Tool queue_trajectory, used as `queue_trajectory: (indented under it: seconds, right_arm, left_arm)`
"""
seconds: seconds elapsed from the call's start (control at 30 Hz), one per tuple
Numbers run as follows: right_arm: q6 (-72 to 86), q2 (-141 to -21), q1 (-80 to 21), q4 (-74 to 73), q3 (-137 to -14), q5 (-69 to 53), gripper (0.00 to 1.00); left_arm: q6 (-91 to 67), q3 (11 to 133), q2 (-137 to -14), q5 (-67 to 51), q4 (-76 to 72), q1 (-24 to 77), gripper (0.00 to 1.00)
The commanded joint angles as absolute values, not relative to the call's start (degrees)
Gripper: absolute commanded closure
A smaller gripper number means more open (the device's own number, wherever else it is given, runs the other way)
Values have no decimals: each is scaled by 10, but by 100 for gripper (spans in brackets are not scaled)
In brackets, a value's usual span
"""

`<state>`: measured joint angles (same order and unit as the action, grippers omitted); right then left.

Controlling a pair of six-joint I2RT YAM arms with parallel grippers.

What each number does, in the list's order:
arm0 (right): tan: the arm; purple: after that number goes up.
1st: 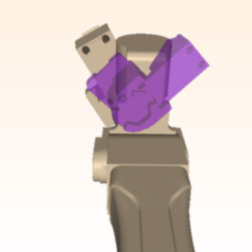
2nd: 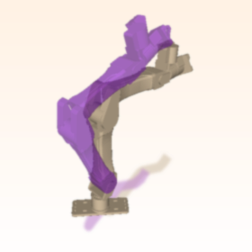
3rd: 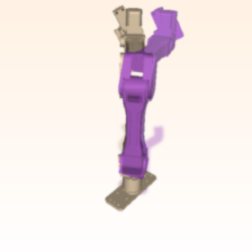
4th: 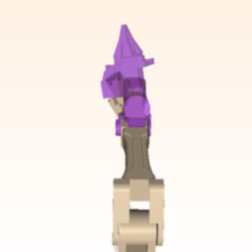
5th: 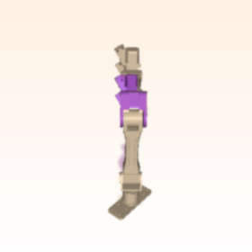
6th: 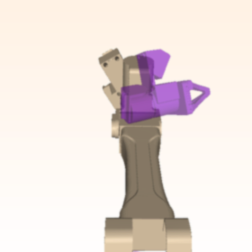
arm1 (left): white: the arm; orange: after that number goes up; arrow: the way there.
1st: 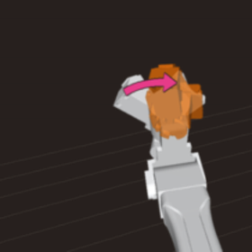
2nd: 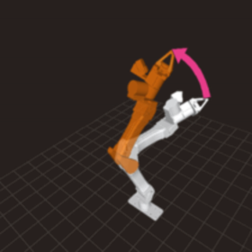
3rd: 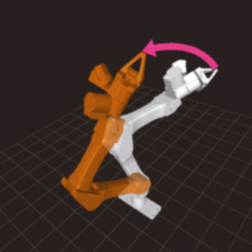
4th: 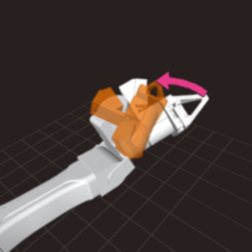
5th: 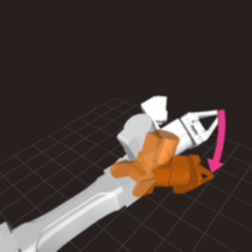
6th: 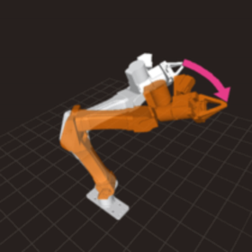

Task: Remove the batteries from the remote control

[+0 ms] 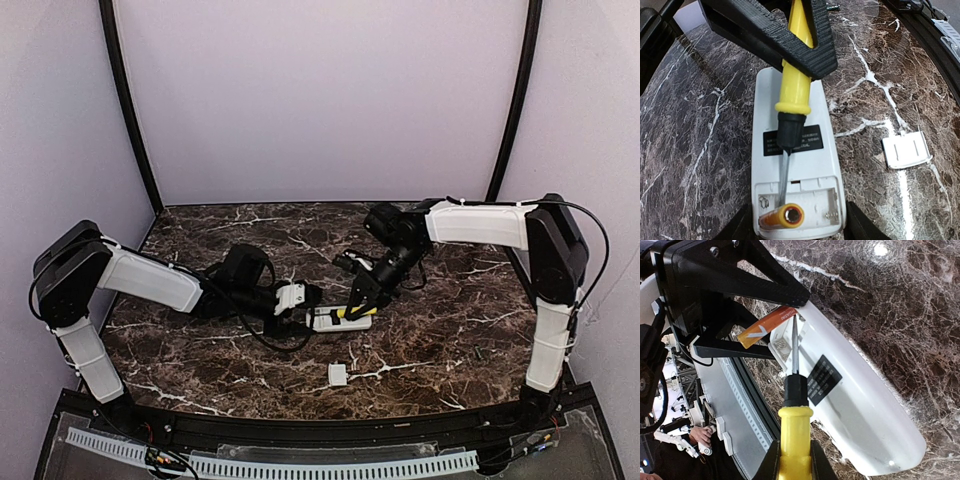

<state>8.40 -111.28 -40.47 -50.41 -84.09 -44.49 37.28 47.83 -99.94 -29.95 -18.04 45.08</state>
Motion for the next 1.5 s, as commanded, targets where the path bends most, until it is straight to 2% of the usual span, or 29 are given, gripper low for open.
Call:
queue_trajectory:
  seconds: [0.0, 0.97, 1.47]
  right_arm:
    - [97, -1099, -401, -492, -837, -404, 100]
    - [113, -1086, -422, -531, -809, -396, 100]
    - [96, -1113, -423, -482, -821, -423, 100]
  left_arm:
    - [372, 476, -994, -334, -173, 459, 71]
    - [374, 478, -992, -302, -164, 459, 73]
    - [371, 475, -989, -324, -168, 459, 73]
